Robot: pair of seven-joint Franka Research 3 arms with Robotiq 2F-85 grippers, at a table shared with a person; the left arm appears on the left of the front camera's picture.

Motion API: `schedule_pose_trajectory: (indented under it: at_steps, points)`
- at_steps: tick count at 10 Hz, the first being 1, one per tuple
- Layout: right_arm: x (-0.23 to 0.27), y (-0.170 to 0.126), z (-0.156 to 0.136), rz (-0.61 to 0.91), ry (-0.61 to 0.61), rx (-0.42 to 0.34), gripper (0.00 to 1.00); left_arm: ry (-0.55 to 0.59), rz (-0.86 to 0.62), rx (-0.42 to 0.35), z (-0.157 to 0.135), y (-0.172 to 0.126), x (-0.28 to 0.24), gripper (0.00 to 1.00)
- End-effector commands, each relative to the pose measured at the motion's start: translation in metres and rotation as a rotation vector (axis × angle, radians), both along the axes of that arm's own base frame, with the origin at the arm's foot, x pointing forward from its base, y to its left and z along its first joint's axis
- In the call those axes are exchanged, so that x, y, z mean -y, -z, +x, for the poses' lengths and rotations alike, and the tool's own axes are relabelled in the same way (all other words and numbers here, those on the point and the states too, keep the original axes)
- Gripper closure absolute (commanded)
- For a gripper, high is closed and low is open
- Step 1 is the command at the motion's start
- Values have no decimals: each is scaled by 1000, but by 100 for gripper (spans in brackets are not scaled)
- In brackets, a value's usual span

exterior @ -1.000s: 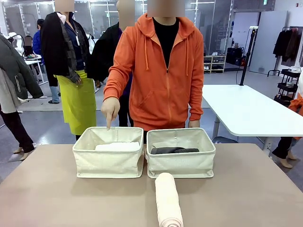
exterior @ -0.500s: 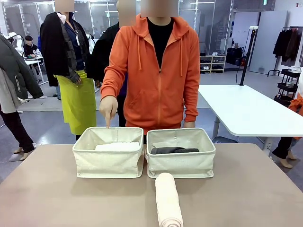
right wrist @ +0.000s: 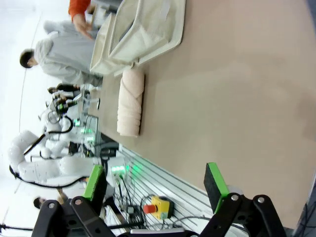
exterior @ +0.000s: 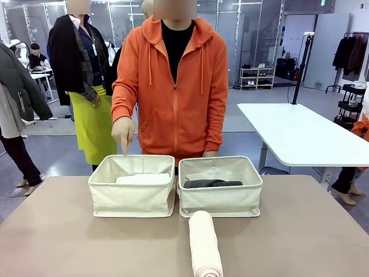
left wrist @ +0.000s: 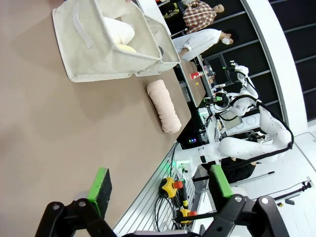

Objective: Divide the towels into two baskets.
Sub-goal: Pick up one hotel-folded towel from the bottom of the table and place it in the Fabric basket indicated by the person.

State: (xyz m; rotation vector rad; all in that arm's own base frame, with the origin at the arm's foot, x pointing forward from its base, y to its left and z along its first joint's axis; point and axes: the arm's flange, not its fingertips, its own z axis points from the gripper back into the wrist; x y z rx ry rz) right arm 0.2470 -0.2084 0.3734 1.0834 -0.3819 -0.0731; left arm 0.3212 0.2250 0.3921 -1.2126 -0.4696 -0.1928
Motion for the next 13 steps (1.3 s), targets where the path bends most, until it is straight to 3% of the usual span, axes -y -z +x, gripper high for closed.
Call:
schedule_pose_trajectory:
  at_steps: [1,3,5,8,9,13]
  points:
    - [-42,-22,20,-141,-256,56,0,-6,-6,5,-3,-3,0,0]
    - [-123,-43,47,-271,-445,47,0,-6,-6,5,-3,-3,0,0]
    - [-199,-44,68,-364,-550,-2,0,-6,-6,5,-3,-3,0,0]
    - [-288,-18,75,-465,-609,-77,0,-6,-6,5,-3,-3,0,0]
    - [-308,-12,71,-482,-627,-69,0,-6,-6,5,-3,-3,0,0]
    - [-349,7,65,-510,-610,-77,0,-6,-6,5,-3,-3,0,0]
